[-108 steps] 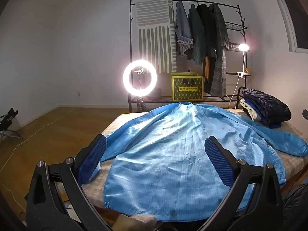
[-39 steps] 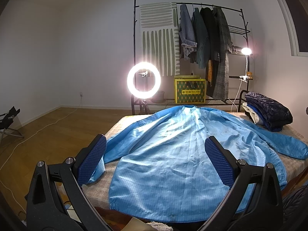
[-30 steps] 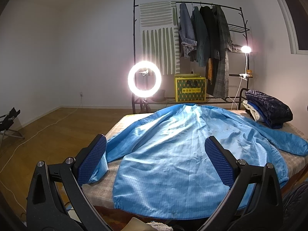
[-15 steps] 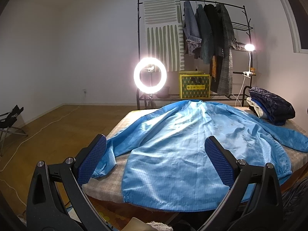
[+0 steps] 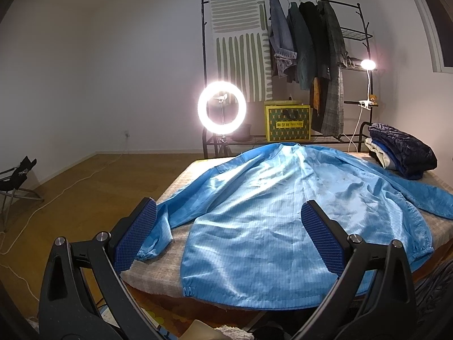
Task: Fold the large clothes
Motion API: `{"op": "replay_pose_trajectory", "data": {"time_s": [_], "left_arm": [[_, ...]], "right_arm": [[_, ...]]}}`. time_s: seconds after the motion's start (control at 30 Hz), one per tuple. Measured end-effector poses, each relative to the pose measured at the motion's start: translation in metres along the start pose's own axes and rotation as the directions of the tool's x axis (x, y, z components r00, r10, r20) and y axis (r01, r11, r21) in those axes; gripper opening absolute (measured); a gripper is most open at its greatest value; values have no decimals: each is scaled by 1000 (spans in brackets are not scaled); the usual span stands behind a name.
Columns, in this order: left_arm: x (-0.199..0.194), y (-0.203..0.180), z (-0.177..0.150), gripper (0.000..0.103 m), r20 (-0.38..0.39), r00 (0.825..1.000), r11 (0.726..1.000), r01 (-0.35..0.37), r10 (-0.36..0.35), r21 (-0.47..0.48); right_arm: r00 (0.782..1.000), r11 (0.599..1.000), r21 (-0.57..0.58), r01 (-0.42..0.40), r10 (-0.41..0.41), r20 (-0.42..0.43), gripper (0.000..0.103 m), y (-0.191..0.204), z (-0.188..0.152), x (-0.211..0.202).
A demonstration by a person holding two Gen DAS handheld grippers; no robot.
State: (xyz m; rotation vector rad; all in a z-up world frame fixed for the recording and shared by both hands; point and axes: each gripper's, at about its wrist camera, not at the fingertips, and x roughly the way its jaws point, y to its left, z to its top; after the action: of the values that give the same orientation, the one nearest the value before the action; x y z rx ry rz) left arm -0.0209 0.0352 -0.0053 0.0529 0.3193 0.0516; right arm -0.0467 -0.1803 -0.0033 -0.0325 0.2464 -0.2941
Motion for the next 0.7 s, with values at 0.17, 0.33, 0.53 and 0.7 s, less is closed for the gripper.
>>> {"op": "replay_pose_trajectory", "data": {"time_s": [0.17, 0.33, 0.53, 0.7], "left_arm": [[8, 2, 1, 103, -7, 1000, 1000, -1, 1, -1], [20, 4, 4, 103, -11, 1000, 1000, -14, 13, -7], [39, 12, 8, 103, -31, 999, 1000, -25, 24, -7], [61, 37, 9, 100, -63, 997, 999, -45, 44, -6]], "right_arm": [[1000, 1000, 8, 0, 0, -7, 103, -2, 0, 8], [1000, 1000, 12, 0, 0, -20, 103, -1, 1, 19], [1000, 1000, 0, -3, 3, -20, 103, 5, 3, 34], [998, 998, -18, -52, 52, -19, 103, 18, 6, 51]]}}
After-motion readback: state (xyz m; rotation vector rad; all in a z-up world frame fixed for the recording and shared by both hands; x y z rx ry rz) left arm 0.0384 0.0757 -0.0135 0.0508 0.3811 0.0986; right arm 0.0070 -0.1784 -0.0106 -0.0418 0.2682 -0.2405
